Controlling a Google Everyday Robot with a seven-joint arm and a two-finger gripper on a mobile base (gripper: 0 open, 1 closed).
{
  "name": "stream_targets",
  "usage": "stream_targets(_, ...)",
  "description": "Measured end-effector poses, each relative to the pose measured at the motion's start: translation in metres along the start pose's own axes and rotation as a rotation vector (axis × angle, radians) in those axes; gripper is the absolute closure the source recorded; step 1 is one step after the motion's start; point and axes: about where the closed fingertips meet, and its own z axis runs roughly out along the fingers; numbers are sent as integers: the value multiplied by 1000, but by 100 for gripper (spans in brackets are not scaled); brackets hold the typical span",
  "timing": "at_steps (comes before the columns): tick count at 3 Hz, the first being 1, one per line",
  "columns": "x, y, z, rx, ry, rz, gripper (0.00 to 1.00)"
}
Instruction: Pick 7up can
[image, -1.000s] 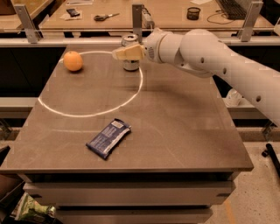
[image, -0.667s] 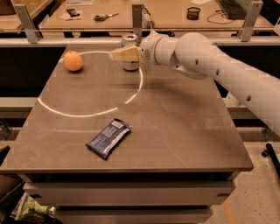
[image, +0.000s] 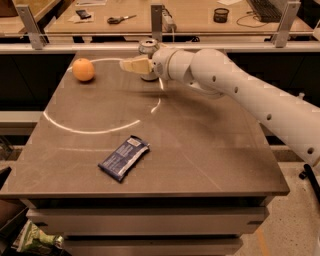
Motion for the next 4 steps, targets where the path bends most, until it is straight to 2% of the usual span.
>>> stream_targets(3,0,7,5,-12,-1,1,88)
stream_targets(4,0,9,6,-16,-1,1,100)
